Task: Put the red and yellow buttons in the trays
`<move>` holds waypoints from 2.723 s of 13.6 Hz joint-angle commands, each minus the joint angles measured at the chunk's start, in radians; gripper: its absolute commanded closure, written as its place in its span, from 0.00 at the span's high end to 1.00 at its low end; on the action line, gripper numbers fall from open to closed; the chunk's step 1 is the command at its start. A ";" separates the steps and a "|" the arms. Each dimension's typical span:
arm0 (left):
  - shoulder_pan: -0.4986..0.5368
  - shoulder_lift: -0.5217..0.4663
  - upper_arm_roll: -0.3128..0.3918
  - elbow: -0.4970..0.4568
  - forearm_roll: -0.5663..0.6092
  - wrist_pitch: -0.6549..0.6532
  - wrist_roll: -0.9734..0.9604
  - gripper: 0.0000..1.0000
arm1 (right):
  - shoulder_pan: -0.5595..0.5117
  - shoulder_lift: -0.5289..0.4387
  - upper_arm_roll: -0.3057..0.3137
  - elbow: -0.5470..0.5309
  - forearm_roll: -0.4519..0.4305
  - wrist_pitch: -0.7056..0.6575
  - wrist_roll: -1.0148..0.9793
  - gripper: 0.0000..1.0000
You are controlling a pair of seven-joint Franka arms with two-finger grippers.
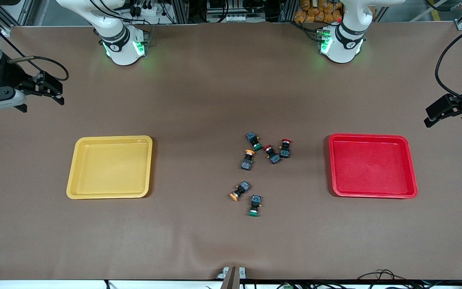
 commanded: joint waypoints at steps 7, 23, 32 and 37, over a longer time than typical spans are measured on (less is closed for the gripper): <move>0.001 0.006 0.000 0.004 -0.007 -0.011 -0.006 1.00 | -0.006 0.011 0.002 0.019 0.005 -0.016 -0.002 1.00; -0.007 0.108 -0.100 -0.115 -0.017 0.063 -0.112 1.00 | -0.034 0.156 0.002 0.038 0.007 -0.010 0.002 1.00; -0.008 0.193 -0.296 -0.319 -0.024 0.267 -0.359 1.00 | 0.093 0.271 0.010 0.099 0.122 0.080 0.378 1.00; -0.054 0.300 -0.365 -0.402 -0.019 0.474 -0.431 1.00 | 0.182 0.353 0.010 0.107 0.172 0.213 0.553 1.00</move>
